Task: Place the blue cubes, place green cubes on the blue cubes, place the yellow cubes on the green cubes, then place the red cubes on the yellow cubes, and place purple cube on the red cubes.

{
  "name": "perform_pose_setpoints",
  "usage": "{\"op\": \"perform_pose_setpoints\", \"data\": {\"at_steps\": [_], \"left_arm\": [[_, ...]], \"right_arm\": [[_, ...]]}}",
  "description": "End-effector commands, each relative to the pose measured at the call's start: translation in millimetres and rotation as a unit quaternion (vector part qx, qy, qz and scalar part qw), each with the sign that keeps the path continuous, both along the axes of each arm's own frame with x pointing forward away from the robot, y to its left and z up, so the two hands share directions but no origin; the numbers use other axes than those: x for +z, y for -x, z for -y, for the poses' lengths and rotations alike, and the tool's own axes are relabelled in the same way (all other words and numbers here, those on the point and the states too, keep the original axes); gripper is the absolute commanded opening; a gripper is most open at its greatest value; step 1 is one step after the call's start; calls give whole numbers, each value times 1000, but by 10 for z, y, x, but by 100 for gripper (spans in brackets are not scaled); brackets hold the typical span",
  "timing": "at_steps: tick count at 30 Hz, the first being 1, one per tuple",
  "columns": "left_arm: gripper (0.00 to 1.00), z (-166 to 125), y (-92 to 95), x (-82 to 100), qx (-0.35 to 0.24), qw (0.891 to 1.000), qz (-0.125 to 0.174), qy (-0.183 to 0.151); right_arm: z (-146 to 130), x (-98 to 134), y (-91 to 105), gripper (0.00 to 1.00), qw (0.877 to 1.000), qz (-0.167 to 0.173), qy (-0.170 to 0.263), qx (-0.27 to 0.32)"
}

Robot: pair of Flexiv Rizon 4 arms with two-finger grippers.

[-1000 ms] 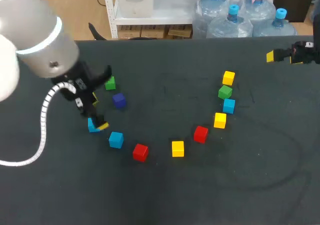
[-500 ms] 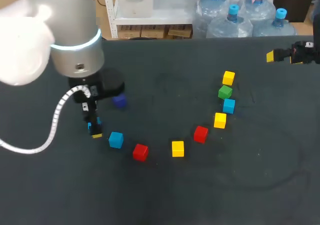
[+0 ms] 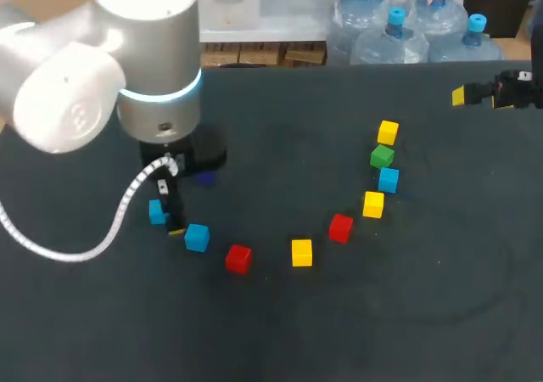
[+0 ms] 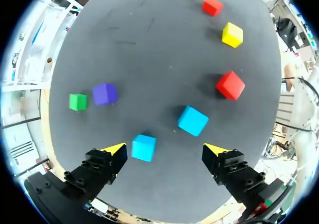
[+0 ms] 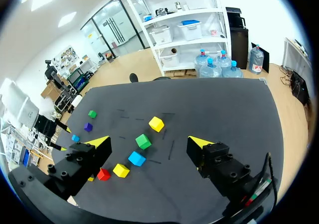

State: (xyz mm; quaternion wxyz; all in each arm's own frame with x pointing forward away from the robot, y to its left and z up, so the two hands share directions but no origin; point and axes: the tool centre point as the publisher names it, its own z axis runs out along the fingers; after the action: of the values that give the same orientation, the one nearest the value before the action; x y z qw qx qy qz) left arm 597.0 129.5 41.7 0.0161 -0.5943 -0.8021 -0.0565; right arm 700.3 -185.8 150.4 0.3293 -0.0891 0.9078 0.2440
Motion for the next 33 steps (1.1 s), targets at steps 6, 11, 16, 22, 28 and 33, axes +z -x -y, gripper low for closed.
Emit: {"op": "perform_pose_setpoints", "data": {"at_steps": [6,11,16,22,28,33], "left_arm": [[100,-318,134,-209,-29,994,-21,101],[100,-318,11,-234,-41,994,-30,96],[100,-284,-135,-141,-52,995,-18,84],[100,-260,-267,-152,-64,995,-23,74],[100,-230,-374,-174,-67,996,-30,56],[100,-202,-429,-215,-65,997,-34,36]], "right_arm": [[-6,1,4,100,1000,0,1,-1],[-6,1,4,100,1000,0,1,-1],[-6,1,4,100,1000,0,1,-1],[-6,1,4,100,1000,0,1,-1],[-6,1,4,100,1000,0,1,-1],[-6,1,4,100,1000,0,1,-1]]}}
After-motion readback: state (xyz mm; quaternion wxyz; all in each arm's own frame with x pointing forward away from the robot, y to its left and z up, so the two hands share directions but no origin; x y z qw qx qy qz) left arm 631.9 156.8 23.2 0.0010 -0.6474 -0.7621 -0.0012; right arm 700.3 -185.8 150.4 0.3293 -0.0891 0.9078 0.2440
